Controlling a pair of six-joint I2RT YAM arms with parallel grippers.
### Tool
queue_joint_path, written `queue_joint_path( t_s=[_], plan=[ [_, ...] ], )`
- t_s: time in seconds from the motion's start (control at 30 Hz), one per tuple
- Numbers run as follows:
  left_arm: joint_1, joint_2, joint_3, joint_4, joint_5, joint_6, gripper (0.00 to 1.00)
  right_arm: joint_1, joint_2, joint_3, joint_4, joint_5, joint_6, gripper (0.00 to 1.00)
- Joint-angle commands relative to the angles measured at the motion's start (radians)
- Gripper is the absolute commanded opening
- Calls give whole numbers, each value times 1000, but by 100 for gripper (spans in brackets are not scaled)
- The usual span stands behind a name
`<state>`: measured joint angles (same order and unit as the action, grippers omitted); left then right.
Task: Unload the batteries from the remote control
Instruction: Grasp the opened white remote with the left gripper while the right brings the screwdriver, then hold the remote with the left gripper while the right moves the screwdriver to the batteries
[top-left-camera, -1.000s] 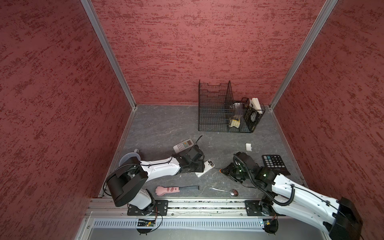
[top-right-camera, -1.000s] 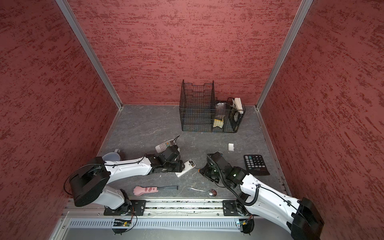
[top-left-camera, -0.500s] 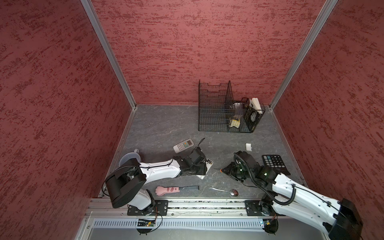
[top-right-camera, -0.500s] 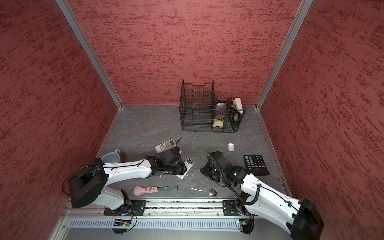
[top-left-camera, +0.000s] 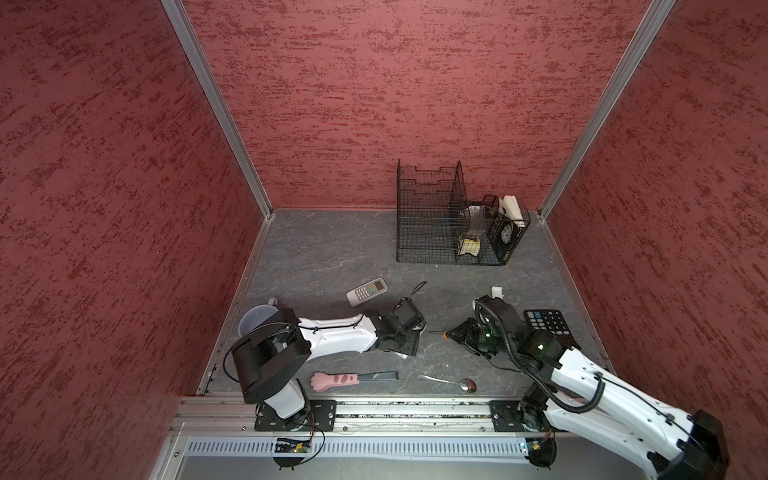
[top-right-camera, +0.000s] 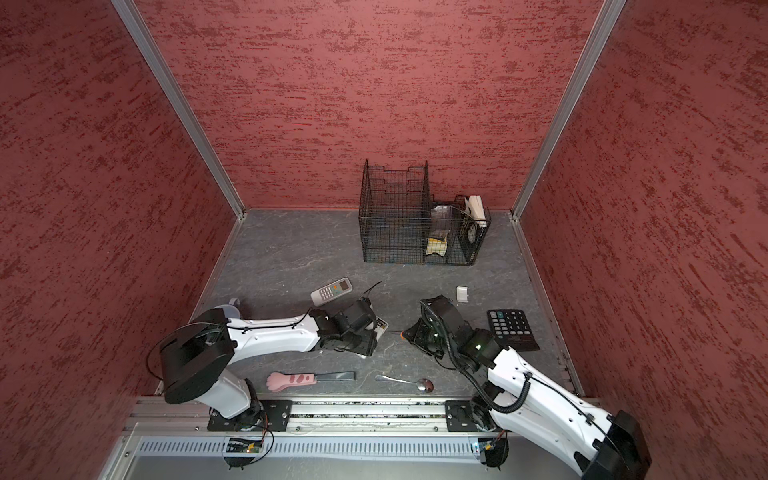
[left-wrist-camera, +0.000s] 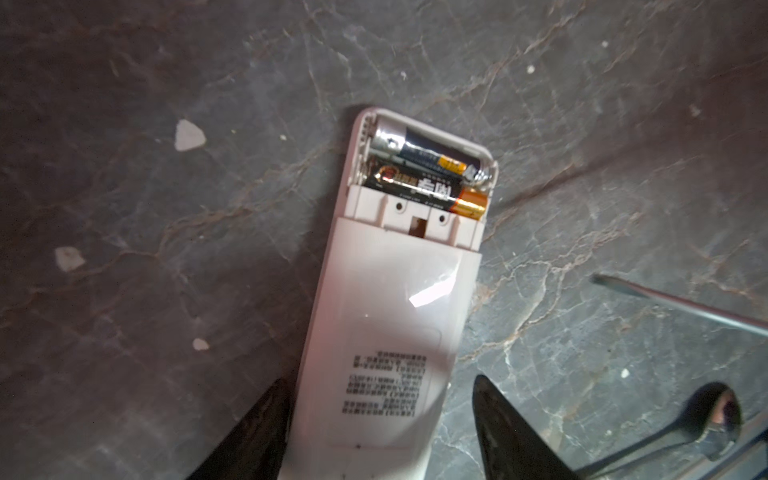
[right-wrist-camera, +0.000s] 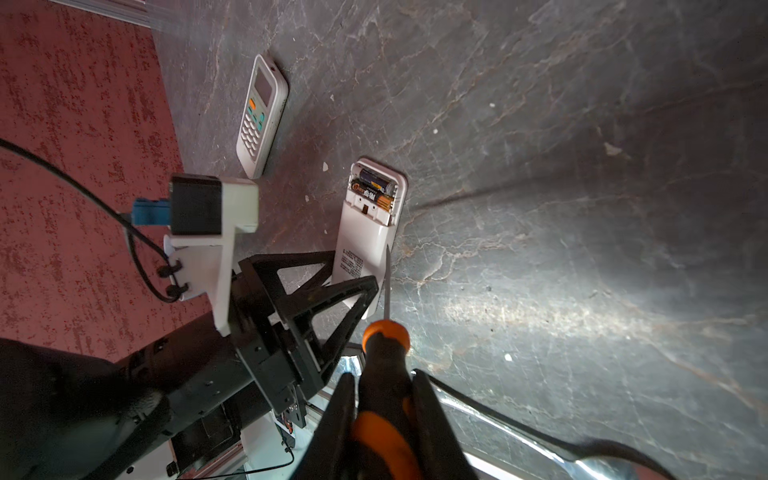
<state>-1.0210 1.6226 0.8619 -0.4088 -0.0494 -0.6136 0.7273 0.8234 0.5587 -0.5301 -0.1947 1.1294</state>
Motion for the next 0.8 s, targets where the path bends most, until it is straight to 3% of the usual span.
queue_joint_path(
  t_s=[0.0, 0.37, 0.53, 0.77],
  plan=[
    [-13, 33, 35, -62, -47, 44, 69, -17, -12, 38, -18, 11, -3, 0],
    [-18, 74, 49, -93, -66, 117, 52, -50, 15, 31, 34, -22, -5, 0],
    [-19, 96, 65, -117, -64, 136, 61, -69, 19, 12, 74, -36, 8, 0],
    [-38, 145, 114, -200, -110, 146, 63, -92, 21, 3, 87, -54, -7, 0]
  ],
)
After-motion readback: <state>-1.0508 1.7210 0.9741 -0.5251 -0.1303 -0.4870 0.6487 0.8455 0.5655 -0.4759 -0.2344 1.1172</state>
